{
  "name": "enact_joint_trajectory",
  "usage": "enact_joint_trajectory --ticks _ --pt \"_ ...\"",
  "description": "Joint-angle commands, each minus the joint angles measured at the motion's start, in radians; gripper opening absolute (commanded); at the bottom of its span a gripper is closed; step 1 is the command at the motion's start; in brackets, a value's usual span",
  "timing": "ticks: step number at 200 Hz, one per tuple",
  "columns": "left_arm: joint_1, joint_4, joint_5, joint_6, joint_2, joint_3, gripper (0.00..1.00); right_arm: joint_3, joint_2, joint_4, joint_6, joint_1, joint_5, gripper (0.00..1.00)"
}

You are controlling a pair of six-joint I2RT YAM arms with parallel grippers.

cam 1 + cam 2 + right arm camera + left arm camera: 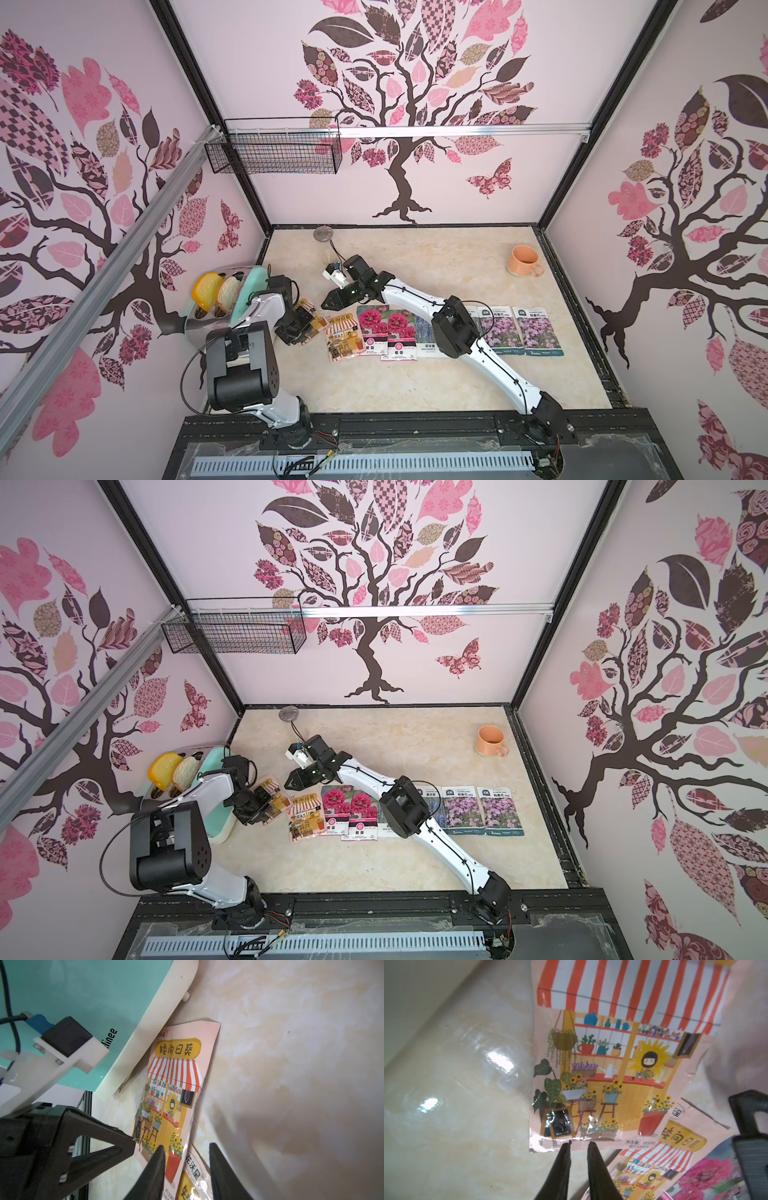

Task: Arrange the seed packets in a row
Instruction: Adjust the seed packets at the center of the board.

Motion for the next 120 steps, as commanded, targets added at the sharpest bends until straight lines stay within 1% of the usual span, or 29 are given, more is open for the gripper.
enact_joint_trajectory --ticks 1,53,93,120 --pt "0.009 -0.003 -0.002 0.009 0.01 -0.017 0.19 0.003 0.022 0.001 -0.004 0.001 -0.018 0.38" --pt "0.018 -0.001 -0.039 0.002 0.016 -0.028 0.19 -0.005 0.029 0.001 -0.003 0.017 -0.017 0.38" --pt "0.066 -0.017 -0.052 -0.001 0.031 -0.044 0.19 -0.025 0.01 0.011 -0.003 0.018 -0.015 0.38" --pt "0.074 -0.029 -0.061 -0.007 0.055 -0.036 0.18 -0.035 0.002 0.018 0.003 0.02 -0.024 0.38"
